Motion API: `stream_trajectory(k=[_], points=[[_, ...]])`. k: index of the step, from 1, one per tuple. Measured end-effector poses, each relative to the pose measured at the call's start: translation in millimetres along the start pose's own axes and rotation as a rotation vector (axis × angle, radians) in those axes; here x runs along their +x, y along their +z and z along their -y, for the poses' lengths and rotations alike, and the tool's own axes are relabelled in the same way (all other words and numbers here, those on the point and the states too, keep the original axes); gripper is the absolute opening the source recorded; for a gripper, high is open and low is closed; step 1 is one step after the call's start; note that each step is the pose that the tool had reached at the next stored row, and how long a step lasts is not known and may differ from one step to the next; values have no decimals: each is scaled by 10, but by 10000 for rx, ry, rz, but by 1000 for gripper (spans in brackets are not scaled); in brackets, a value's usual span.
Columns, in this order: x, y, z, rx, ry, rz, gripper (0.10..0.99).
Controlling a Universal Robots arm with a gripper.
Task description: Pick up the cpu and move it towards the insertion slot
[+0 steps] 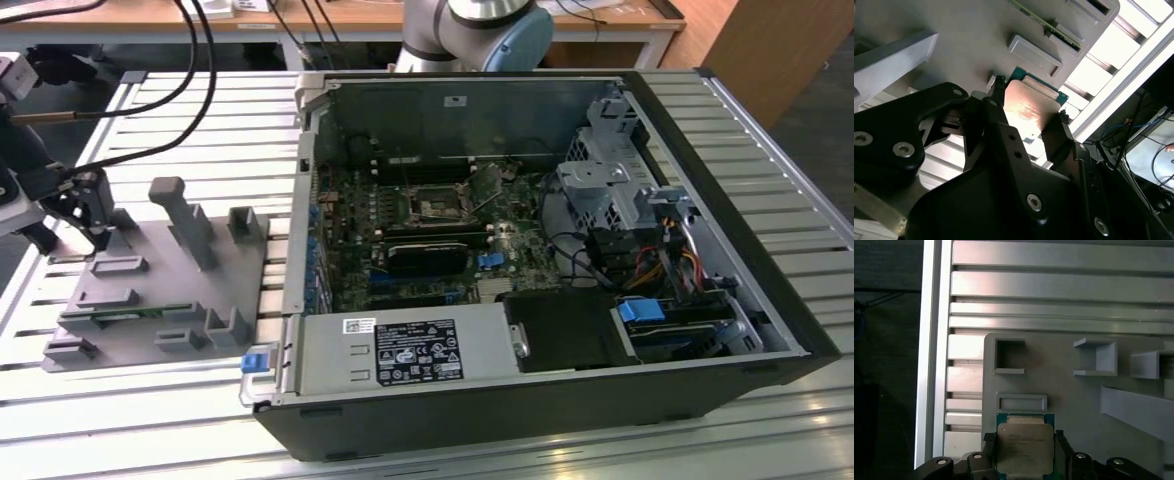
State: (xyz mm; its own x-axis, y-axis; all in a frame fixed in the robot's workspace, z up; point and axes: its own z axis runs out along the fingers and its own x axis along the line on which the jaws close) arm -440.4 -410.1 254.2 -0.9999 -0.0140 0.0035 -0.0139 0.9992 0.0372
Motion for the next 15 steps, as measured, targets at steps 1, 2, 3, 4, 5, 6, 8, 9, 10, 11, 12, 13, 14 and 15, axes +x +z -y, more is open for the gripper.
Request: stream_trajectory(k=[1,2,3,4,5,6,8,9,10,11,12,13,14,15], points=[[0,-14,0,0,-1,0,541],[0,-22,-1,0,-1,-1,541],[0,-26,-1,-1,0,2,541],[0,-32,-1,0,0,0,541],[0,-39,-1,0,-1,0,541],[0,-42,-2,-1,-1,2,541],[0,-48,-2,-5,0,1,541],[0,-54,-2,-4,0,-2,541],[0,-62,-2,-4,0,-1,541],[0,-70,-3,-4,-1,-1,541],[0,-80,-3,-4,-1,-1,541],[0,-93,-3,-5,-1,-1,541],[0,-107,-4,-4,-1,-1,541],[0,-120,-5,-5,0,0,541]])
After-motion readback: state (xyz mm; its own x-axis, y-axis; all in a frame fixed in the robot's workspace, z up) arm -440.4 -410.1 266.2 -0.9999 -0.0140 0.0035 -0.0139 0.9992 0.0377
